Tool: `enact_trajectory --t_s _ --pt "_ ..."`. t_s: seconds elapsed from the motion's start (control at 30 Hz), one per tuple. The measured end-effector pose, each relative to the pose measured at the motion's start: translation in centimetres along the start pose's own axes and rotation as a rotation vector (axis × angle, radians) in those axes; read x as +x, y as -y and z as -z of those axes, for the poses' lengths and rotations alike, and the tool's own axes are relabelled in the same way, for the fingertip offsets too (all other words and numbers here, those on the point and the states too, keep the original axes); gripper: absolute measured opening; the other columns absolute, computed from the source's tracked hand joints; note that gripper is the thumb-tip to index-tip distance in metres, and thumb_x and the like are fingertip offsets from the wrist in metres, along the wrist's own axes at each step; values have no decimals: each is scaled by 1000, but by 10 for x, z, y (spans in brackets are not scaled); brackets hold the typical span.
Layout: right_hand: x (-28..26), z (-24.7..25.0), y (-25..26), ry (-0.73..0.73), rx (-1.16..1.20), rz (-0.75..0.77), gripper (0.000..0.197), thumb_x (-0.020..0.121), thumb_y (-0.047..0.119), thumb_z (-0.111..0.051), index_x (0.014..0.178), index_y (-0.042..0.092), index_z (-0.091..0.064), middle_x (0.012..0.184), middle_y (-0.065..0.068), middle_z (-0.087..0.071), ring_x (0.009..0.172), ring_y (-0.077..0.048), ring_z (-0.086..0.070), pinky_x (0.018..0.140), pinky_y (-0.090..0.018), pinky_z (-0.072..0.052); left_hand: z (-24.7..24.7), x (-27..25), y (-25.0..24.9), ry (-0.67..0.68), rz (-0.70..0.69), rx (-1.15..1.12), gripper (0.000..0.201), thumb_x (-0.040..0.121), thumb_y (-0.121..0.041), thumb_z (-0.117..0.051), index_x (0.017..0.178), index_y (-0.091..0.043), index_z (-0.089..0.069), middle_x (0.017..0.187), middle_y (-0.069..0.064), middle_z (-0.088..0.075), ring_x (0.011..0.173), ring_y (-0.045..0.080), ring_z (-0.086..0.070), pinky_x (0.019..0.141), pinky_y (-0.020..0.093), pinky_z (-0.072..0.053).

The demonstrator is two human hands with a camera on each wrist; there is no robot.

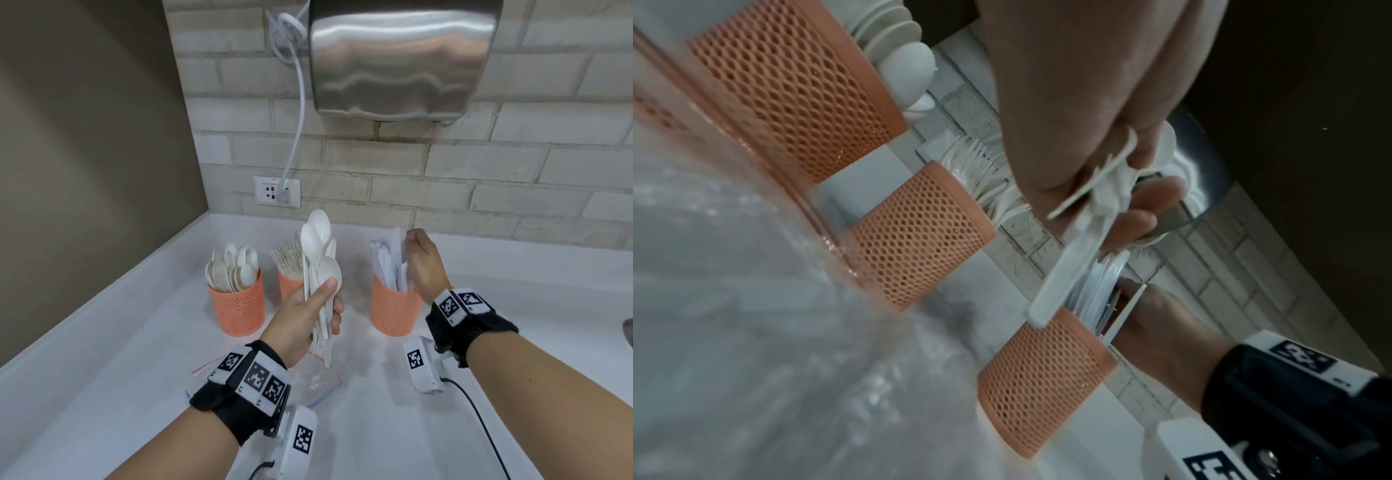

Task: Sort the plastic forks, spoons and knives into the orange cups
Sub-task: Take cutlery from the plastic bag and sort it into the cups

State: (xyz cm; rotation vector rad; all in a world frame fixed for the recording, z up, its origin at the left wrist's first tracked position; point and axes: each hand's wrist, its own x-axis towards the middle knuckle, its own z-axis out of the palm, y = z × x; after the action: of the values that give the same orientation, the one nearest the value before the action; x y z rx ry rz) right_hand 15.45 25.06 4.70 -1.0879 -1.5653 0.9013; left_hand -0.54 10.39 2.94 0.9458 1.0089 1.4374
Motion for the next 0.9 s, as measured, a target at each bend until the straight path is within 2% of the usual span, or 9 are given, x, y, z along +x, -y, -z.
enact_trajectory --t_s 0.1,0.2,0.3,0.4,0.47,0.5,0.6,0.77,0.9 --pt "-1 0 10 132 -34 -42 28 95 10 -34 80 15 -57 85 0 -54 80 -15 -51 75 -25 -40 1 0 1 -7 -17 40 9 93 -19 -51 94 -10 -50 62 0 -54 45 11 -46 48 23 -43" --pt "1 -2 20 -38 -225 118 27 96 17 -40 116 12 -57 117 -10 -49 112 -24 -47 100 -37 -38 3 1 2 -28 -65 86 13 92 -13 -53 104 -8 -50 66 1 -58 45 11 -48 46 23 -43" --pt "-17 -13 47 -164 -147 435 21 89 17 -52 107 10 -59 102 -4 -51 96 -18 -51 84 -23 -42 4 1 2 -63 -116 130 23 92 -10 -54 114 -12 -49 70 4 -59 45 12 -47 44 23 -41" --pt "-43 -30 71 194 -93 394 13 84 18 -66 93 10 -62 79 -2 -55 68 -9 -49 64 -17 -40 2 -1 1 -74 -116 111 31 92 -9 -53 121 -11 -44 74 5 -59 46 11 -45 44 22 -41" --pt "-54 -40 74 458 -235 275 20 81 20 -70 96 10 -62 70 2 -53 58 -7 -47 57 -15 -39 2 -3 -2 -82 -117 99 34 92 -9 -53 124 -10 -41 77 8 -59 47 10 -47 44 22 -42" --pt "-57 -44 72 508 -280 261 18 82 18 -69 95 8 -62 70 0 -53 58 -8 -48 58 -17 -40 2 -5 -3 -80 -125 100 36 92 -10 -53 126 -9 -41 78 9 -59 48 10 -48 44 22 -43" --pt "-57 -49 71 418 -278 272 7 85 7 -61 92 4 -63 75 -7 -56 62 -13 -49 63 -23 -42 4 -10 -6 -75 -125 111 40 92 -12 -54 129 -7 -39 79 8 -61 51 13 -51 47 23 -45" --pt "-66 -58 79 247 -300 378 32 86 7 -60 116 13 -54 96 -1 -45 64 -10 -47 66 -15 -44 12 -13 -12 -110 -70 73 31 96 -17 -48 126 -15 -44 79 5 -62 51 11 -48 50 23 -45" --pt "-81 -72 90 335 -280 507 8 82 14 -67 86 7 -67 74 1 -51 58 -2 -45 58 -9 -35 14 -17 -16 -103 -87 120 22 93 1 -47 113 -6 -50 70 2 -52 53 9 -45 49 19 -38"
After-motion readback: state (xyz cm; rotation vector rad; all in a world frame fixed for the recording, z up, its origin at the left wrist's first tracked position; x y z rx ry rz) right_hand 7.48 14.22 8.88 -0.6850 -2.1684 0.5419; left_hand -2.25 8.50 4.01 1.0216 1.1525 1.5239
